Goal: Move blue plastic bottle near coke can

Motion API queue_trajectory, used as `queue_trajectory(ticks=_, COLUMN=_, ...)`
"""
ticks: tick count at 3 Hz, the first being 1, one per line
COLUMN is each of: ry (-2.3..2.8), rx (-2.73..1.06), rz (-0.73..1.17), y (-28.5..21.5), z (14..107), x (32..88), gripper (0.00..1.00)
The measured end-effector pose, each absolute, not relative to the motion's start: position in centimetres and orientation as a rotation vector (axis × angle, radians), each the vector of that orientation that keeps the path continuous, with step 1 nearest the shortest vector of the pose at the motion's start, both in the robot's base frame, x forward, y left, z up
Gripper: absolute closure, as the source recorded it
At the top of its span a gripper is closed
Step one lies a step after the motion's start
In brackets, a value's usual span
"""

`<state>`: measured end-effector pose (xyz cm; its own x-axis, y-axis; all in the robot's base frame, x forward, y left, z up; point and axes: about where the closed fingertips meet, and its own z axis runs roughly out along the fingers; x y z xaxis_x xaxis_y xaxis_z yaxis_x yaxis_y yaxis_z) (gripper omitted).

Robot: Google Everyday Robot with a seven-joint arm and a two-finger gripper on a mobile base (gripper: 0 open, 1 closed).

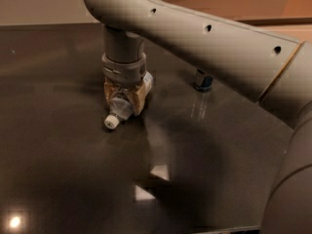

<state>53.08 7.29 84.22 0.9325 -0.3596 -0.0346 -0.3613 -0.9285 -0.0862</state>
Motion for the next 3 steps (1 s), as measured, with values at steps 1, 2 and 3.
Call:
queue_trajectory(ticks=1, ry=0.561, rx=-3.003, rz=0.039, y=7.07, z=84.05, x=53.39, gripper=0.13)
queue_trajectory(ticks=2, ry=0.553, rx=-3.008, rz=0.052, y=6.90, z=84.10, x=53.56, gripper=0.00)
queue_trajectory(ticks=3, ry=0.549, rx=-3.010, rz=0.055, y=6.85, z=84.12, x=53.62, gripper=0.00)
